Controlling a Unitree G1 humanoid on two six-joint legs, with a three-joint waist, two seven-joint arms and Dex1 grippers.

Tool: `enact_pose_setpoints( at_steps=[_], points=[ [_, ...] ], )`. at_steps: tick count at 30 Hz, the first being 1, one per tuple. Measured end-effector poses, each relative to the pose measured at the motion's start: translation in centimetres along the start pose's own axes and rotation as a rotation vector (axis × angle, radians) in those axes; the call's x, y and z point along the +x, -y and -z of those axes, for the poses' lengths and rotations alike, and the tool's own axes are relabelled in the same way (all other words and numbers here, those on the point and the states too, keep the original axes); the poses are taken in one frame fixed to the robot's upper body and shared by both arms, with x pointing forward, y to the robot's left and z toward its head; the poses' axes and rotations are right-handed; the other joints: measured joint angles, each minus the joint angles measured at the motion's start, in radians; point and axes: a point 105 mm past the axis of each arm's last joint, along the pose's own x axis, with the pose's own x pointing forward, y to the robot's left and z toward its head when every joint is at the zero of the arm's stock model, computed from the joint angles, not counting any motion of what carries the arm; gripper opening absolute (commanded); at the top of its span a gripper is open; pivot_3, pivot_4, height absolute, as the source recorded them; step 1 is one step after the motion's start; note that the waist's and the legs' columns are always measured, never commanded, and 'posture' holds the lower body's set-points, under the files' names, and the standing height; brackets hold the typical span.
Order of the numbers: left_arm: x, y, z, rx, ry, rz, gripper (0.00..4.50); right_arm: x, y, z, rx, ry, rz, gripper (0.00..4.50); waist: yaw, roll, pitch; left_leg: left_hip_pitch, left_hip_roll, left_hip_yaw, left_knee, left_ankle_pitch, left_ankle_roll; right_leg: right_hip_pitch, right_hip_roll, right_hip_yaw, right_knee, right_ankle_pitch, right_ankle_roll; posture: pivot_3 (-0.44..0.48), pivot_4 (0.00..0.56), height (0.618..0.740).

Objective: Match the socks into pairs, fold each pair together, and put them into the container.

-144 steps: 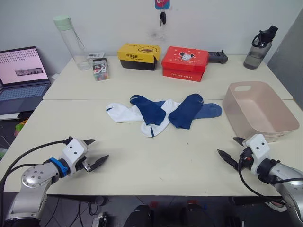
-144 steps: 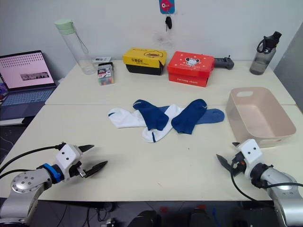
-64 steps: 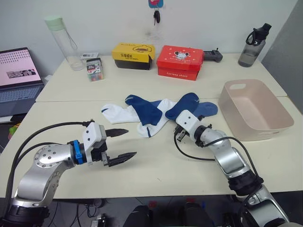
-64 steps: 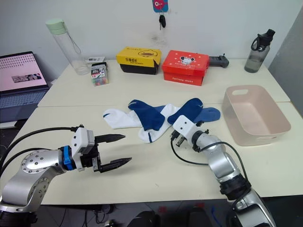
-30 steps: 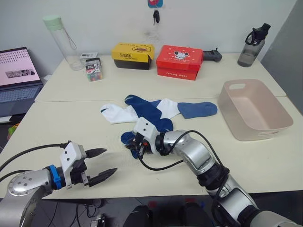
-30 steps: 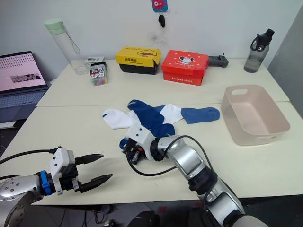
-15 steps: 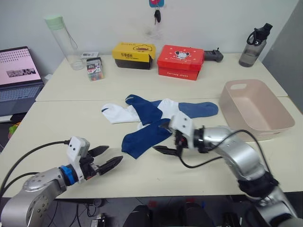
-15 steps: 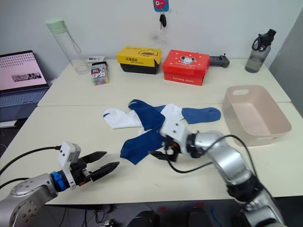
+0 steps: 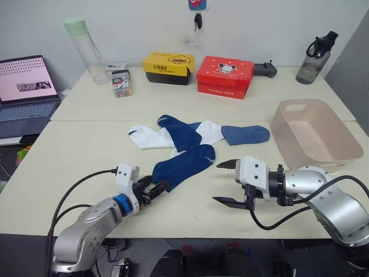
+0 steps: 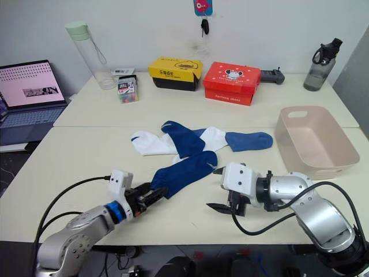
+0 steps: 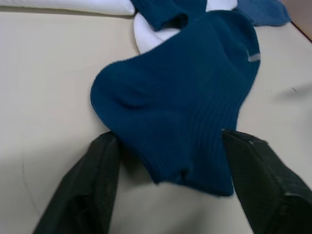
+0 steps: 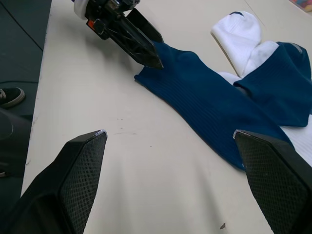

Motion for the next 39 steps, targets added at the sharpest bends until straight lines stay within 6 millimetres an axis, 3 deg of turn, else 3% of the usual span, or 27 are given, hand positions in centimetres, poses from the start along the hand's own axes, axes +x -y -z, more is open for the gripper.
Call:
enact_pose_setpoints(
  at_steps=[8, 14, 19, 23, 29, 33, 36, 39],
  points=[
    [0.4, -0.2, 0.4, -0.014, -0.004, -0.017, 0.01, 0.0, 0.0, -0.2, -0.019, 0.019, 0.002, 4.5, -0.001, -0.001, 0.0, 0.0, 0.0, 0.0, 0.0, 0.0, 0.0, 0.0, 0.0, 0.0, -0.001, 0.0, 0.0, 0.0, 0.15, 0.726],
    [-1.5, -1.6, -0.3, -0.001, 0.014, -0.027, 0.01, -0.1, 0.4, 0.2, -0.029, 0.016, 0.005, 4.5, -0.003, -0.003, 0.003, 0.0, 0.001, 0.0, 0.0, 0.0, 0.0, -0.001, 0.0, 0.0, 0.0, 0.0, 0.0, 0.0, 0.15, 0.726],
    [-5.3, -3.3, -5.6, 0.044, 0.127, -0.009, 0.01, -0.2, 0.3, 0.2, -0.042, 0.014, -0.012, 4.5, -0.002, -0.007, 0.006, -0.001, 0.001, -0.001, 0.0, 0.0, 0.0, -0.001, 0.0, -0.001, -0.001, 0.0, 0.0, 0.0, 0.15, 0.726],
    [-9.0, -4.2, -11.5, 0.189, 0.156, 0.007, 0.01, -0.5, 0.5, 0.3, -0.059, 0.006, -0.013, 4.5, -0.003, -0.009, 0.009, -0.001, 0.0, -0.001, 0.0, 0.0, 0.0, -0.001, 0.0, 0.0, -0.001, 0.0, 0.0, 0.0, 0.15, 0.726],
    [-11.1, -2.3, -14.2, 0.306, -0.034, 0.125, 0.01, -1.6, 1.6, 0.7, -0.064, -0.029, 0.022, 4.5, -0.004, -0.009, 0.012, -0.001, 0.0, -0.001, -0.002, 0.0, 0.0, -0.002, 0.0, -0.001, -0.002, 0.0, 0.0, 0.0, 0.15, 0.726],
    [-9.9, -0.7, -13.8, 0.338, -0.119, 0.187, 0.01, -2.4, 2.0, 1.1, -0.067, -0.056, 0.048, 4.5, -0.003, -0.006, 0.014, -0.001, 0.0, -0.001, -0.002, 0.0, 0.0, -0.002, 0.0, 0.0, -0.001, 0.0, 0.0, 0.0, 0.15, 0.726],
    [-6.5, 0.6, -12.1, 0.256, -0.104, 0.267, 0.01, -2.6, 2.0, 1.3, -0.058, -0.064, 0.058, 4.5, 0.0, -0.005, 0.015, -0.001, 0.0, -0.001, -0.001, 0.0, 0.0, -0.001, 0.0, -0.001, 0.0, 0.0, 0.0, 0.0, 0.15, 0.726],
    [-3.2, 3.1, -9.1, 0.193, -0.172, 0.39, 0.01, -2.9, 1.7, 1.8, -0.042, -0.082, 0.064, 4.5, -0.001, -0.009, 0.017, -0.002, 0.0, -0.001, 0.0, 0.0, 0.0, -0.001, 0.0, 0.0, 0.0, 0.0, 0.0, 0.0, 0.15, 0.726]
  ],
)
